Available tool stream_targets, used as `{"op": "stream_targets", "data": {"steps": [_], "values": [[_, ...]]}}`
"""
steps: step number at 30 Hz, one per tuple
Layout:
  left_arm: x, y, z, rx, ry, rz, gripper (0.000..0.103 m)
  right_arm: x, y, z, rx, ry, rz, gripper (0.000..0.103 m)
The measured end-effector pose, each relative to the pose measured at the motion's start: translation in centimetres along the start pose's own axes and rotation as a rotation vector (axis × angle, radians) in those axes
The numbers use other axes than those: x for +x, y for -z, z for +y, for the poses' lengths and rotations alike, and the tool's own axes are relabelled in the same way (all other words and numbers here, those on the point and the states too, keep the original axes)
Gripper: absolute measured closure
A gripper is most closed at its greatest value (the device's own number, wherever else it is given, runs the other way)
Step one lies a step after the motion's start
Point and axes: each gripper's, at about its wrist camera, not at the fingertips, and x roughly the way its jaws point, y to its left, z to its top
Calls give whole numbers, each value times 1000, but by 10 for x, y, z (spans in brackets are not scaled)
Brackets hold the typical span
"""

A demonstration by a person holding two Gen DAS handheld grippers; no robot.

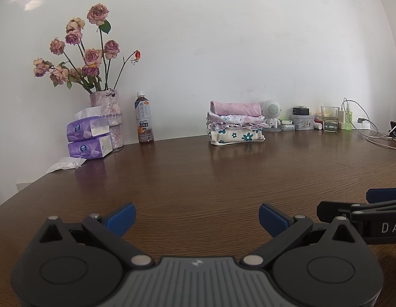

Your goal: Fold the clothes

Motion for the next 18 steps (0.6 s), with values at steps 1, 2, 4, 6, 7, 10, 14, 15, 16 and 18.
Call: {"op": "stream_targets", "data": {"steps": [1, 2, 4, 6, 7, 10, 14, 15, 16, 18], "values": [[0, 0, 0, 0, 0, 0, 0, 0, 0, 0, -1, 1, 1, 0], [0, 0, 0, 0, -1, 0, 0, 0, 0, 0, -1, 2, 1, 0], [0, 0, 0, 0, -3, 2, 0, 1, 0, 1, -3, 4, 2, 0], [0, 0, -1, 2, -5, 2, 0, 0, 0, 1, -4, 6, 2, 0], [0, 0, -1, 3, -6, 2, 0, 0, 0, 1, -4, 7, 1, 0], [1, 0, -2, 7, -9, 4, 0, 0, 0, 1, 0, 9, -2, 0], [1, 0, -2, 11, -10, 5, 0, -1, 0, 0, 7, 17, -9, 0], [1, 0, -2, 10, -8, 5, 0, -1, 0, 0, 7, 18, -10, 0], [2, 0, -1, 9, -5, 7, 0, -2, 0, 0, 6, 19, -10, 0], [2, 0, -1, 7, -2, 12, 0, -1, 0, 0, 5, 18, -8, 0]]}}
